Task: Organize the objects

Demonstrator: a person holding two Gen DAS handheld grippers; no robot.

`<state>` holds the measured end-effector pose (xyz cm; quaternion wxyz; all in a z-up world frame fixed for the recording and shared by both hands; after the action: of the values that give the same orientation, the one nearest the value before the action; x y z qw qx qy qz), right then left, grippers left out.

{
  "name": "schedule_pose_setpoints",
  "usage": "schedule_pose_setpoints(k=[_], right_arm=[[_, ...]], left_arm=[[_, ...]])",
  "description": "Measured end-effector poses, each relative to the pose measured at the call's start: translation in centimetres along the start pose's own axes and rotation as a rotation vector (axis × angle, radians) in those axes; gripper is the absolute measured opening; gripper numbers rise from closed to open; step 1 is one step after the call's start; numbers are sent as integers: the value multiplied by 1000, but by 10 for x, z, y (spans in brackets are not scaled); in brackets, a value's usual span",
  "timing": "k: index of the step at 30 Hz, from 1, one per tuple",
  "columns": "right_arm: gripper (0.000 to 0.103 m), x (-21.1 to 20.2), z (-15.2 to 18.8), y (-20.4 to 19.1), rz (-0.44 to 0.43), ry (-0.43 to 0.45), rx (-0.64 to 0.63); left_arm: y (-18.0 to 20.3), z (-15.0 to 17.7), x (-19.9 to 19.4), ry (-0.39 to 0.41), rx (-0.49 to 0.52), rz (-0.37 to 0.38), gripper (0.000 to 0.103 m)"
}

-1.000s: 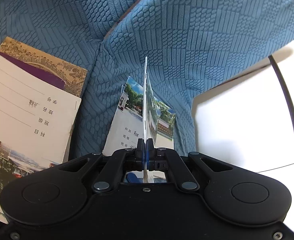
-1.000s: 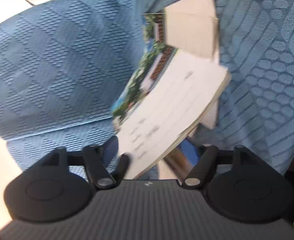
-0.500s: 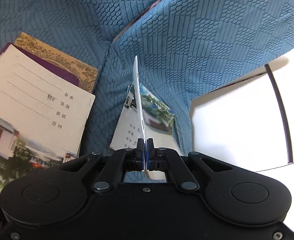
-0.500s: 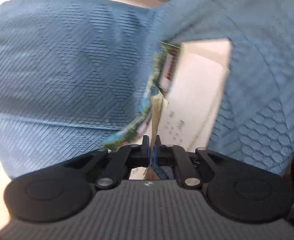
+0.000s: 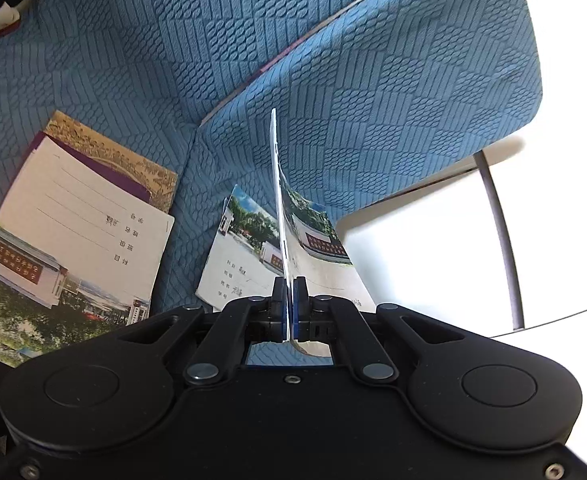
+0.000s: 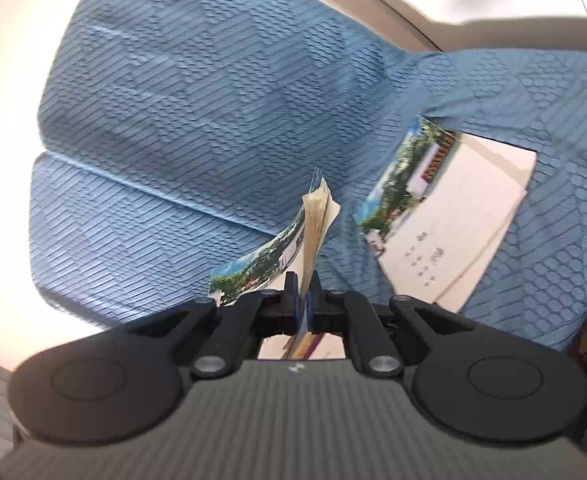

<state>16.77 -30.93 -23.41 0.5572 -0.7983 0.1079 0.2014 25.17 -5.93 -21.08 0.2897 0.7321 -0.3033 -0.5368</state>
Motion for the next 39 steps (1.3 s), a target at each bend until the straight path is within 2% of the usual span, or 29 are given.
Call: schedule_pose_setpoints(k=[7, 13, 20, 26, 35, 38, 39], right_arm=[[6, -5, 19, -36, -27, -22, -70], [6, 0, 51, -51, -45, -23, -154], [6, 22, 99, -32, -2, -75, -191], [7, 43, 137, -8, 43, -118, -246], [10, 54, 164, 4, 94, -169, -325], [12, 56, 167, 9, 121, -199, -307], [20, 57, 168, 10, 131, -219, -299]], left_arm=[[-9, -17, -43, 35, -10, 27, 2], [-46, -23, -64, 54, -21, -4, 3], [-110, -19, -68, 42, -60, -65, 4], [-153, -7, -54, 25, -67, -141, 4], [-187, -3, -43, -4, -112, -176, 4], [-185, 0, -45, 4, -98, -189, 13], [-183, 1, -46, 9, -95, -189, 19]])
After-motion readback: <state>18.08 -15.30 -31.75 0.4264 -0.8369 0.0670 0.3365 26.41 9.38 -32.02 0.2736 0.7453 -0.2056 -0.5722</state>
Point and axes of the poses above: each gripper's, at about its wrist camera, not at the fingertips, and x roughly the way its jaws point, y to its right, z to its underside, the point moved 5 cm from there along x, roughly the way its jaws point
